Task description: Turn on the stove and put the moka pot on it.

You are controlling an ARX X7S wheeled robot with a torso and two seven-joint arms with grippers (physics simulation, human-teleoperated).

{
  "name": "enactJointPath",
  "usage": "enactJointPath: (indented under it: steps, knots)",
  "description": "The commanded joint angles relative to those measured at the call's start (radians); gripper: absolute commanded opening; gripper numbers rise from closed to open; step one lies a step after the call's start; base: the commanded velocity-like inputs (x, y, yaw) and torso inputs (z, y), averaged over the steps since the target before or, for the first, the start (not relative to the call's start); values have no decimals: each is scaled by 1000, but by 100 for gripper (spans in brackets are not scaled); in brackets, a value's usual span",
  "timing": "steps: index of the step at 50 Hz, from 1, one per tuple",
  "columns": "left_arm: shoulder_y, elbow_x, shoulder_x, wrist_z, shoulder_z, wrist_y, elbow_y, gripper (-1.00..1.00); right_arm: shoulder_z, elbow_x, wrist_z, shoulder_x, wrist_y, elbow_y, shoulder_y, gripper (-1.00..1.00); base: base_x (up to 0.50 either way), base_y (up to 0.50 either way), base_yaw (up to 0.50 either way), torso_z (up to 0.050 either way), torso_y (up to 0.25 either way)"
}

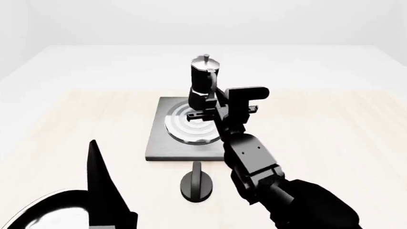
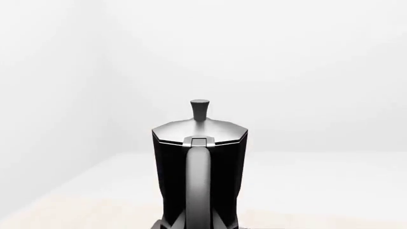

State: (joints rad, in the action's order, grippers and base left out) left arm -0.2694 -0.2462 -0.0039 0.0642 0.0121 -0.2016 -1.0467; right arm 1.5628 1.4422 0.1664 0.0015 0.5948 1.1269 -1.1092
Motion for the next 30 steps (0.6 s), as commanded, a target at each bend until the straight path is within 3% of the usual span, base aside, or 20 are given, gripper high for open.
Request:
enactJointPath:
  steps: [1,11,30]
  knots:
    - [-2,2,-4,-1,-3,9,0,100,-12,-130,74,-1,4,-53,-18,-100,0,0,0,0,0]
    - [-2,-24,-14,-16,12,21,3,100,-28,-283,179,-1,15,-39,-15,-100,0,0,0,0,1]
    - [3,-38,-32,-33,28,45,4,100,-41,-252,168,-1,32,-37,-7,-100,0,0,0,1,-31]
